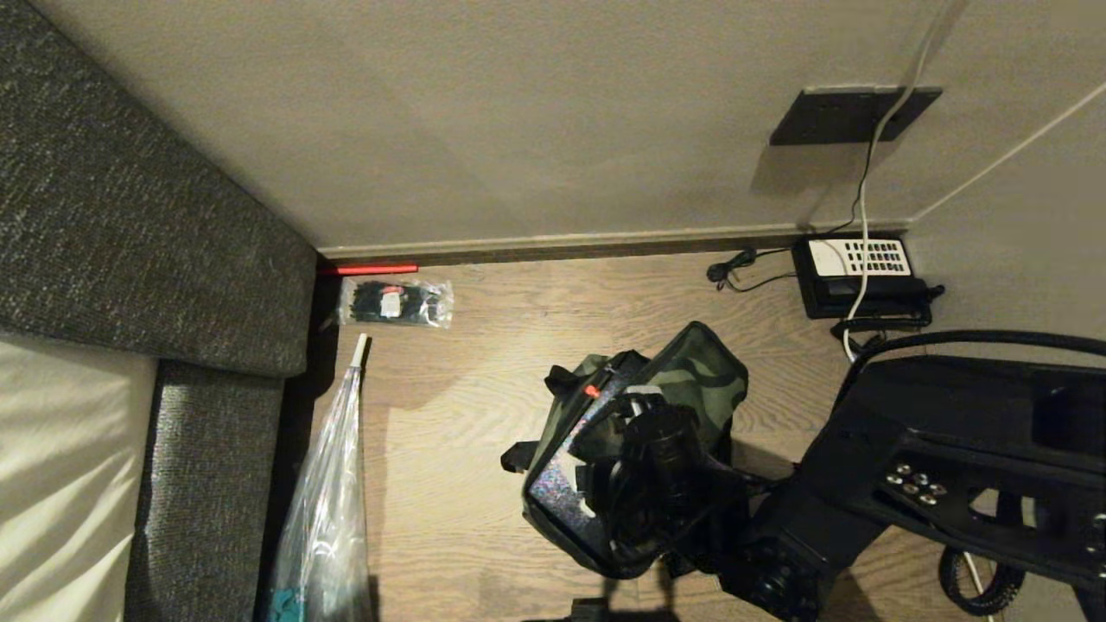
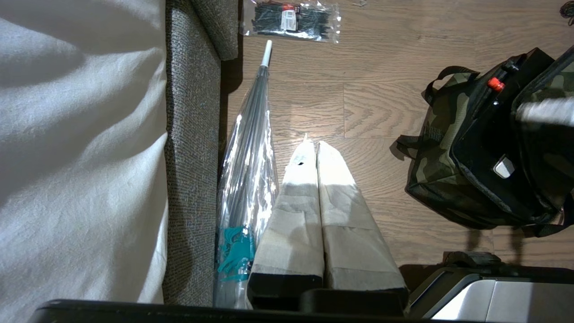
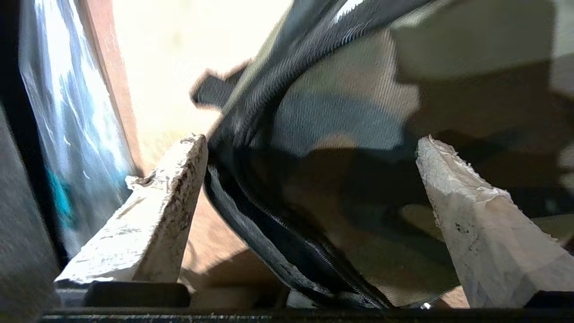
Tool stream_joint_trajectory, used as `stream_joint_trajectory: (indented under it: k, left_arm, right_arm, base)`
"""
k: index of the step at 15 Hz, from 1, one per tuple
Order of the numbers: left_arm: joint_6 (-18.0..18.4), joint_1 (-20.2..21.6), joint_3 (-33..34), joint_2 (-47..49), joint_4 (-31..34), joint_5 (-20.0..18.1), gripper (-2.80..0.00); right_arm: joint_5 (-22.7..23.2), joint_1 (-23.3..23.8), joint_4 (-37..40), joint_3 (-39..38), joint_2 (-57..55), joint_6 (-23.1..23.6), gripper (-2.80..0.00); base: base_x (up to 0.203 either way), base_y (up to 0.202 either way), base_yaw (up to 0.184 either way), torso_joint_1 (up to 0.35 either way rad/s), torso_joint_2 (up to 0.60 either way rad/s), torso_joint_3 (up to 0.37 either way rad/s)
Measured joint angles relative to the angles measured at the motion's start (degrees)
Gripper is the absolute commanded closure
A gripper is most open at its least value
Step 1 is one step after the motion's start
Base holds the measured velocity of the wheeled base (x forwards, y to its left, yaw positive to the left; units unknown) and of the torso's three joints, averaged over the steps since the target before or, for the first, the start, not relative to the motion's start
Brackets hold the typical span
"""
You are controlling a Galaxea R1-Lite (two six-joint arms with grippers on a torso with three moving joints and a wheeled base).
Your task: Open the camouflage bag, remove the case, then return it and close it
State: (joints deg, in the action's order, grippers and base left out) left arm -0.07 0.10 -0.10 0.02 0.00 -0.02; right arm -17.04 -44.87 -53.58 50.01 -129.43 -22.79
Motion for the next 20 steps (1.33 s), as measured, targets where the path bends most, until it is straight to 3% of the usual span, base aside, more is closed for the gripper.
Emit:
stream_joint_trajectory:
  k: [2,3,8,11,12,14,17,20]
  left_arm:
    - [0.0,0.0,0.0,0.0,0.0,0.0,0.0]
    - [0.0,0.0,0.0,0.0,0.0,0.0,0.0]
    - [0.0,0.0,0.0,0.0,0.0,0.0,0.0]
    - [0.0,0.0,0.0,0.0,0.0,0.0,0.0]
    - [0.0,0.0,0.0,0.0,0.0,0.0,0.0]
    - [0.0,0.0,0.0,0.0,0.0,0.0,0.0]
    - [0.0,0.0,0.0,0.0,0.0,0.0,0.0]
    - [0.0,0.0,0.0,0.0,0.0,0.0,0.0]
  right_arm:
    - [-0.2,0.0,0.8,-1.4,4.3,-0.5,-2.8]
    - [-0.3,0.0,1.0,-3.0,7.4,-0.9,0.0]
    - [-1.5,0.0,5.5,-15.2,28.7,-0.7,0.0]
    - [-9.0,0.3,18.2,-20.5,45.1,-1.2,0.0]
    - [-9.5,1.2,24.0,-21.2,50.5,-1.3,0.0]
    - [-6.3,7.0,37.7,-21.5,62.8,0.7,0.0]
    - [2.4,20.5,54.8,-23.7,81.9,7.2,0.0]
    - [10.0,33.7,64.2,-30.5,99.8,14.0,0.0]
  base:
    - [0.0,0.0,0.0,0.0,0.0,0.0]
    - [0.0,0.0,0.0,0.0,0.0,0.0]
    - [0.0,0.0,0.0,0.0,0.0,0.0]
    - [0.0,0.0,0.0,0.0,0.0,0.0]
    - [0.0,0.0,0.0,0.0,0.0,0.0]
    - [0.0,0.0,0.0,0.0,0.0,0.0]
    - [0.0,0.0,0.0,0.0,0.0,0.0]
    - [0.0,0.0,0.0,0.0,0.0,0.0]
